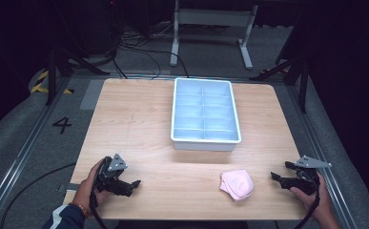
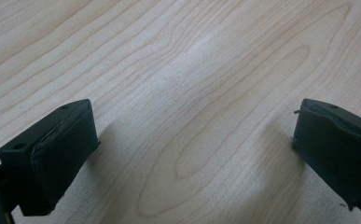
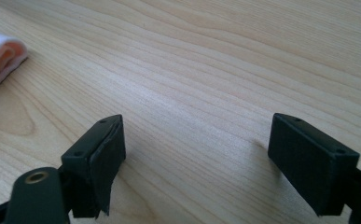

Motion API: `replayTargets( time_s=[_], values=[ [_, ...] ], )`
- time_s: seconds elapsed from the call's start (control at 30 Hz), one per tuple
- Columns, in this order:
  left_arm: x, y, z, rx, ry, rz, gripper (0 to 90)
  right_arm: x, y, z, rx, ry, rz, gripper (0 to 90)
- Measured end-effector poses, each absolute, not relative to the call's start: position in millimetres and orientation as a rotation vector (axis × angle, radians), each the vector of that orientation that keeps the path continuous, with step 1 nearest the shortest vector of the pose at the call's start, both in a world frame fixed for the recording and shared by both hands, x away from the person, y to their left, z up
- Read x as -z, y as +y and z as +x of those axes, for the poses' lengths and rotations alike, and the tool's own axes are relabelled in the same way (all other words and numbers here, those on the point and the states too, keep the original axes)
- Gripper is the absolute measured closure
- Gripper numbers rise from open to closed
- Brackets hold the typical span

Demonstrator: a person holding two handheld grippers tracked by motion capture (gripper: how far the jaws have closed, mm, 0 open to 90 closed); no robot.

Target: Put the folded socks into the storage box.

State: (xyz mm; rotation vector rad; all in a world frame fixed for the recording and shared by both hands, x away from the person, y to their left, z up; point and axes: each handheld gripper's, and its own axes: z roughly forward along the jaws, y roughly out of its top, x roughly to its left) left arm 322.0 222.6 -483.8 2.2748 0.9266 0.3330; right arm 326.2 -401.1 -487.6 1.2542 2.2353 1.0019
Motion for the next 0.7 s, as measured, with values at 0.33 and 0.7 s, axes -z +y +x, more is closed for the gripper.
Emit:
replayTargets(
  time_s=[0.33,0.7],
  values=[
    [483.8,222.5,323.0,-0.326,0.91,2.282,0.2,487.4,-401.1,326.4,-1.006,2.237,1.256,19.2],
    [483.8,222.9,318.5,-0.348,0.95,2.265,0.2,486.7,-401.5,326.6,-0.997,2.239,1.265,18.6]
  ],
)
